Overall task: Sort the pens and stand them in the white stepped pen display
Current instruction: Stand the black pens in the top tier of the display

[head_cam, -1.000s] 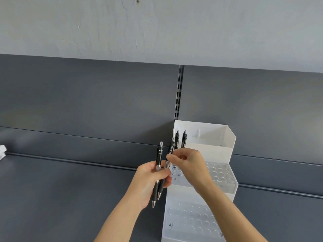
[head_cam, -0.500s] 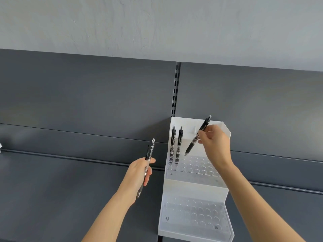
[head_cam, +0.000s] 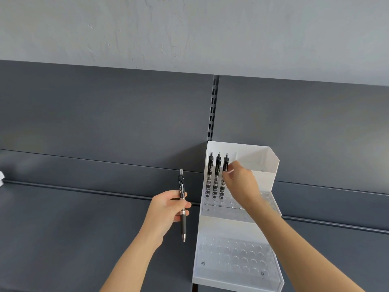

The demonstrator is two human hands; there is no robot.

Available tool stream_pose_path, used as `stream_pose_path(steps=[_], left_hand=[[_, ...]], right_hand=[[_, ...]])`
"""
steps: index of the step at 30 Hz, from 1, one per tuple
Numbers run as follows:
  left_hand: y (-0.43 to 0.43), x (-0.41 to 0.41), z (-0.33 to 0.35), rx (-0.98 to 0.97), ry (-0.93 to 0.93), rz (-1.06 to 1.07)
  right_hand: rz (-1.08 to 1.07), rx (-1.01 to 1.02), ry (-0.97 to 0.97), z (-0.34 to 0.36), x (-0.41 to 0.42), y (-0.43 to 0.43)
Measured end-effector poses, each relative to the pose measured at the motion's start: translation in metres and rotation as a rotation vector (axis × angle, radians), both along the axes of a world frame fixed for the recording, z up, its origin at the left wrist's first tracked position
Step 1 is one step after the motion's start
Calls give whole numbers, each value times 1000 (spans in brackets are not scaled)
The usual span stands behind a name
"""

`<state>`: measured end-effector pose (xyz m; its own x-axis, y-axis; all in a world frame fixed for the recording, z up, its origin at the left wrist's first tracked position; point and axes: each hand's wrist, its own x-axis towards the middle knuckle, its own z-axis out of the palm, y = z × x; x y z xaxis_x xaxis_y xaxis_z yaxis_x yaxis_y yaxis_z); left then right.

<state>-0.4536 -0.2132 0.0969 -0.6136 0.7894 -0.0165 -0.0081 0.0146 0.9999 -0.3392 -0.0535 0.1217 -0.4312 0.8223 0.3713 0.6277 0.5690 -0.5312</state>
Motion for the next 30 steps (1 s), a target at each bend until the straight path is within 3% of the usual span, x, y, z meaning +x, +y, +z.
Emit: stream_pose_path(steps=[6, 11, 20, 22, 27, 30], left_hand=[[0, 6, 6, 25, -39, -15], [1, 14, 14, 41, -18, -57], [20, 37, 11, -8, 204, -122], [25, 37, 10, -16, 316, -140], [37, 25, -4, -134, 944, -78], [44, 29, -11, -192, 1134, -150]], right_hand=[[-32, -32, 14, 0, -1, -6], [12, -125, 168, -1, 20, -26], [321, -354, 223, 6, 25, -55], [296, -345, 232, 9, 32, -50], [123, -362, 422, 25, 61, -19], [60, -299, 512, 34, 64, -6]])
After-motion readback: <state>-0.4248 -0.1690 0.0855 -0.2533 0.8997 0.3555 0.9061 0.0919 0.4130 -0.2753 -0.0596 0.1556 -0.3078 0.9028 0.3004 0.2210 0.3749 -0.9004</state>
